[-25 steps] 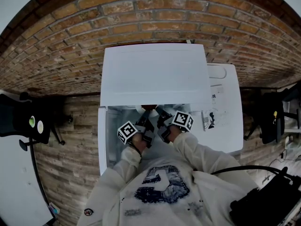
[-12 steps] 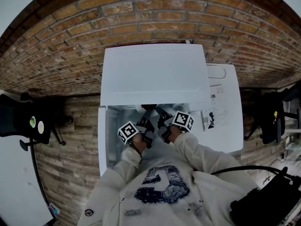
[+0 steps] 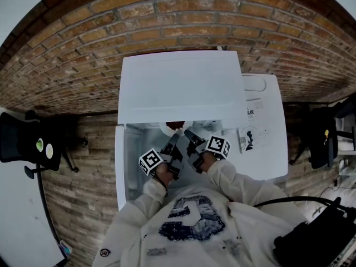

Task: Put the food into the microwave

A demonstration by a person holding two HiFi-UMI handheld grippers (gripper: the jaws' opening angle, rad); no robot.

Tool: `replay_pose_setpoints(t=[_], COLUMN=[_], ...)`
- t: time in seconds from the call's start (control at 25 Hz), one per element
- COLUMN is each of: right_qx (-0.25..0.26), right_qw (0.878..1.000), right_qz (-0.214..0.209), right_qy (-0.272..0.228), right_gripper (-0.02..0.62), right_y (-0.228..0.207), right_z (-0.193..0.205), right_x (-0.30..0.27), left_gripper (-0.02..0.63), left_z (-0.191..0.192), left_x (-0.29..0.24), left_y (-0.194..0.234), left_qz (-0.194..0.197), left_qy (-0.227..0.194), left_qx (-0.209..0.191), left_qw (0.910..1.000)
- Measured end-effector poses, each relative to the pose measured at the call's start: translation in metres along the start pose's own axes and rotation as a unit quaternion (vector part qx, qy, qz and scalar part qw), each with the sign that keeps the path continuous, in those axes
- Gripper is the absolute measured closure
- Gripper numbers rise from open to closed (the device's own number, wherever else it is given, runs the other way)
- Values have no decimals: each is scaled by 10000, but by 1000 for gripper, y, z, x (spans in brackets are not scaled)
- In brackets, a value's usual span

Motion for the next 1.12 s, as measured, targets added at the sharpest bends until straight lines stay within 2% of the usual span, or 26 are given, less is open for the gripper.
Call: replay_pose_setpoints(t=[0.24, 0.32, 0.4, 0.52, 1.12], right_qx=[-73, -102, -200, -282, -249], right_qw=[9999, 9998, 9996, 9994, 9995], right_qz=[8, -15, -74, -148, -204], right_qy=[145, 174, 158, 157, 29], right_gripper=[509, 519, 559, 568, 569], right_y=[-2, -2, -3, -3, -4], right_z=[11, 12, 12, 12, 0], right_x=[5, 4, 4, 3, -14], left_gripper=[487, 525, 552, 577, 578], left_z=[3, 3, 4, 3, -11], left_x=[5, 4, 4, 4, -12], left_y=[0, 1, 1, 3, 1], left_qz=[28, 1, -47, -63, -105], left_qy=[-73, -94, -98, -121, -109], left_qx=[84, 73, 74, 133, 142], left_qw=[9999, 9999, 9999, 9998, 9998])
Point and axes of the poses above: the fingertips, and each gripper's own axes: x backward along the fingers, y to its left, z out of its underside, the point moved 8 cm from there along x, backward along the fingers, and after that the axes turned 6 degrees about -z, right-handed, at the moved point
